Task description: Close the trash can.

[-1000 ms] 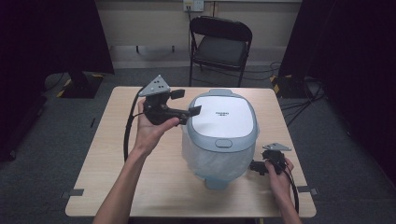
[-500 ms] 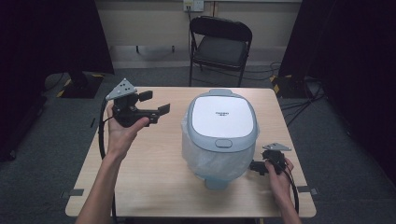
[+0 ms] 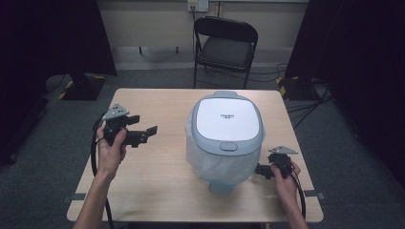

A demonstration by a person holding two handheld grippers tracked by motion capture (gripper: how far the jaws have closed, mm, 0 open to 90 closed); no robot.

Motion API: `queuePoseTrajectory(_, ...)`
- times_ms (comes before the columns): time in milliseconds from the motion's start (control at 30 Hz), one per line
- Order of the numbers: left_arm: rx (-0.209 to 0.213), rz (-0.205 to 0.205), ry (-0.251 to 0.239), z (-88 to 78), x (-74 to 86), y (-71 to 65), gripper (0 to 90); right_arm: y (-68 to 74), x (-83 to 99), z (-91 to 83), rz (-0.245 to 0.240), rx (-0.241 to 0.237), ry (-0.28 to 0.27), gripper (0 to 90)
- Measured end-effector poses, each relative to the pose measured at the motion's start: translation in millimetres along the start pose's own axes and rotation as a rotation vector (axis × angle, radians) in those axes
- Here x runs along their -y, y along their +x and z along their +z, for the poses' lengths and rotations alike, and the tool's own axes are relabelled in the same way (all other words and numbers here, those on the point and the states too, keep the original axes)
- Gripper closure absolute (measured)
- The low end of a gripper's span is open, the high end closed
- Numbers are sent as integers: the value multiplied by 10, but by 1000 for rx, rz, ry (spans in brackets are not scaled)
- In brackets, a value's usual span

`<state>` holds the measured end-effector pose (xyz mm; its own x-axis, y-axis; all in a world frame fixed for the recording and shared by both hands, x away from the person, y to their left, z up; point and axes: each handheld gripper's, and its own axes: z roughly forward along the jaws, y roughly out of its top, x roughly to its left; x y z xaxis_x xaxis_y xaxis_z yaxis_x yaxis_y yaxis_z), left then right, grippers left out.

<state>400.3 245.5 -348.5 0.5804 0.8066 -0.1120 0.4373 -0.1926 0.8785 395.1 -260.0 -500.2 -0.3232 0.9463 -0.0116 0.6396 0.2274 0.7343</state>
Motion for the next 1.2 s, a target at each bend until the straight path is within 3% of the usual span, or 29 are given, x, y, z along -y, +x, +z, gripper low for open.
queuePoseTrajectory(67,-11,8,38,8,83,45,159,0,0,0,0,0,0,120)
queuePoseTrajectory(267,-7,-56,92,7,405,210,167,0,0,0,0,0,0,120)
queuePoseTrajectory(367,-60,-54,142,2,575,275,168,0,0,0,0,0,0,120)
queuePoseTrajectory(467,-76,-93,164,26,762,337,168,0,0,0,0,0,0,120)
queuePoseTrajectory(633,-158,-94,268,168,1078,415,172,0,0,0,0,0,0,120)
queuePoseTrajectory(800,-169,-96,287,193,1244,463,174,0,0,0,0,0,0,120)
queuePoseTrajectory(933,-204,-54,345,210,1380,463,172,0,0,0,0,0,0,120)
queuePoseTrajectory(1133,-233,-29,324,233,1479,495,150,0,0,0,0,0,0,120)
queuePoseTrajectory(1200,-246,-76,268,230,1513,519,156,0,0,0,0,0,0,120)
